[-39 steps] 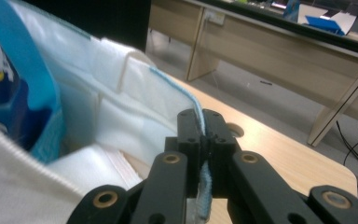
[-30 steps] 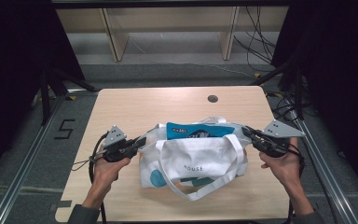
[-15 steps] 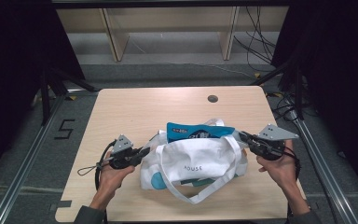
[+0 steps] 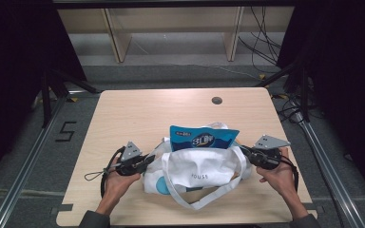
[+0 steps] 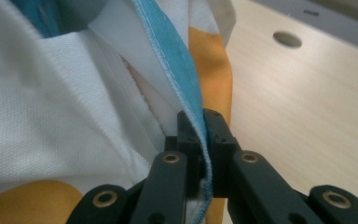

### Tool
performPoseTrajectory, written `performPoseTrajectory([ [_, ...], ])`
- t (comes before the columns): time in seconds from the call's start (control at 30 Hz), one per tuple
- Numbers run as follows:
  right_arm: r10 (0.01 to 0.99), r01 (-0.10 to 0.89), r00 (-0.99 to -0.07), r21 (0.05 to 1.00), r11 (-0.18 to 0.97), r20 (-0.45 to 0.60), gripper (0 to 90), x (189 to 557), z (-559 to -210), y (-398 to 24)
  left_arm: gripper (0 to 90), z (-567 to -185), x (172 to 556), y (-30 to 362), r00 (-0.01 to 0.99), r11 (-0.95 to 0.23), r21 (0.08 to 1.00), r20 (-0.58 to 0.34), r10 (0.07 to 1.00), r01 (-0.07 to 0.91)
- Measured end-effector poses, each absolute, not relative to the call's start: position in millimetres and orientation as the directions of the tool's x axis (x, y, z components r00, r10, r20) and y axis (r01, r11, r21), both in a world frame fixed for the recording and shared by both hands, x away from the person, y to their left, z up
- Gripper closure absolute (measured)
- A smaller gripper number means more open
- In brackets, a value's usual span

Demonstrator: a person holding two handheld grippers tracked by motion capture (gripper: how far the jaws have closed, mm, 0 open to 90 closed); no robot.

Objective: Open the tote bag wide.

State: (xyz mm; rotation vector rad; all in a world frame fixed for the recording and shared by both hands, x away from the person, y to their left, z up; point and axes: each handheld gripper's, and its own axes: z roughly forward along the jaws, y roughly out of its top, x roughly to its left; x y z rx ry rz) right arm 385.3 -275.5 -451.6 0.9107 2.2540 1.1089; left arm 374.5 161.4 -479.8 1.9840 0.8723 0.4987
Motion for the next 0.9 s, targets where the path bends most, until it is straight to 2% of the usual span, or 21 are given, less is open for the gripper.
performPoseTrajectory([
  [0.07, 0.736, 0.383, -0.668, 0.798, 0.466, -0.109, 87.0, 387.5, -460.3, -276.1, 85.5, -481.0, 375.4, 161.7, 0.69, -0.415, 0.826, 0.044, 0.722, 0.382],
  [0.1, 0.733, 0.395, -0.671, 0.784, 0.479, -0.11, 87.1, 389.0, -466.1, -277.1, 85.5, -484.7, 376.3, 159.4, 0.679, -0.383, 0.841, 0.024, 0.734, 0.383],
  [0.27, 0.728, 0.431, -0.677, 0.743, 0.511, -0.107, 87.2, 394.9, -494.9, -275.3, 85.5, -497.9, 381.6, 159.3, 0.678, -0.461, 0.789, 0.077, 0.731, 0.406],
  [0.3, 0.727, 0.434, -0.678, 0.738, 0.517, -0.111, 87.2, 396.1, -497.6, -274.1, 85.5, -502.3, 382.8, 156.7, 0.668, -0.442, 0.8, 0.07, 0.741, 0.406],
  [0.33, 0.725, 0.435, -0.68, 0.733, 0.523, -0.113, 87.1, 397.6, -498.9, -272.6, 85.5, -503.6, 386.3, 159.0, 0.687, -0.488, 0.788, 0.117, 0.717, 0.375],
  [0.4, 0.722, 0.443, -0.684, 0.726, 0.526, -0.106, 87.1, 399.0, -500.7, -270.8, 85.1, -507.2, 385.7, 157.3, 0.652, -0.412, 0.805, 0.041, 0.757, 0.427],
  [0.5, 0.725, 0.447, -0.681, 0.726, 0.523, -0.103, 87.1, 398.8, -500.6, -270.9, 79.8, -501.8, 384.8, 162.3, 0.647, -0.39, 0.803, 0.008, 0.762, 0.45],
  [0.6, 0.724, 0.441, -0.68, 0.725, 0.53, -0.116, 86.0, 398.6, -497.3, -271.2, 70.2, -488.2, 380.2, 165.5, 0.653, -0.401, 0.811, 0.031, 0.756, 0.425],
  [0.67, 0.732, 0.444, -0.672, 0.728, 0.522, -0.115, 80.2, 398.0, -492.3, -272.3, 61.5, -478.3, 376.9, 170.6, 0.647, -0.377, 0.814, 0.003, 0.763, 0.441],
  [0.73, 0.763, 0.455, -0.64, 0.754, 0.474, -0.093, 69.9, 399.6, -484.6, -278.0, 53.8, -471.6, 375.1, 171.8, 0.613, -0.295, 0.842, -0.053, 0.788, 0.452],
  [0.77, 0.782, 0.493, -0.622, 0.755, 0.431, -0.04, 69.2, 397.9, -480.3, -279.1, 52.7, -465.8, 374.9, 173.3, 0.605, -0.264, 0.854, -0.072, 0.793, 0.448],
  [0.83, 0.802, 0.494, -0.597, 0.793, 0.356, 0.012, 66.2, 395.2, -467.0, -286.7, 50.3, -459.0, 375.4, 173.4, 0.605, -0.255, 0.86, -0.077, 0.793, 0.443],
  [0.87, 0.793, 0.465, -0.609, 0.814, 0.347, 0.01, 65.3, 396.7, -461.8, -291.3, 49.1, -446.0, 392.5, 190.7, 0.658, -0.525, 0.823, 0.274, 0.701, 0.216],
  [0.9, 0.795, 0.453, -0.607, 0.832, 0.321, 0.023, 64.6, 394.9, -454.2, -294.9, 47.8, -452.2, 378.1, 173.5, 0.616, -0.271, 0.872, -0.044, 0.787, 0.408],
])
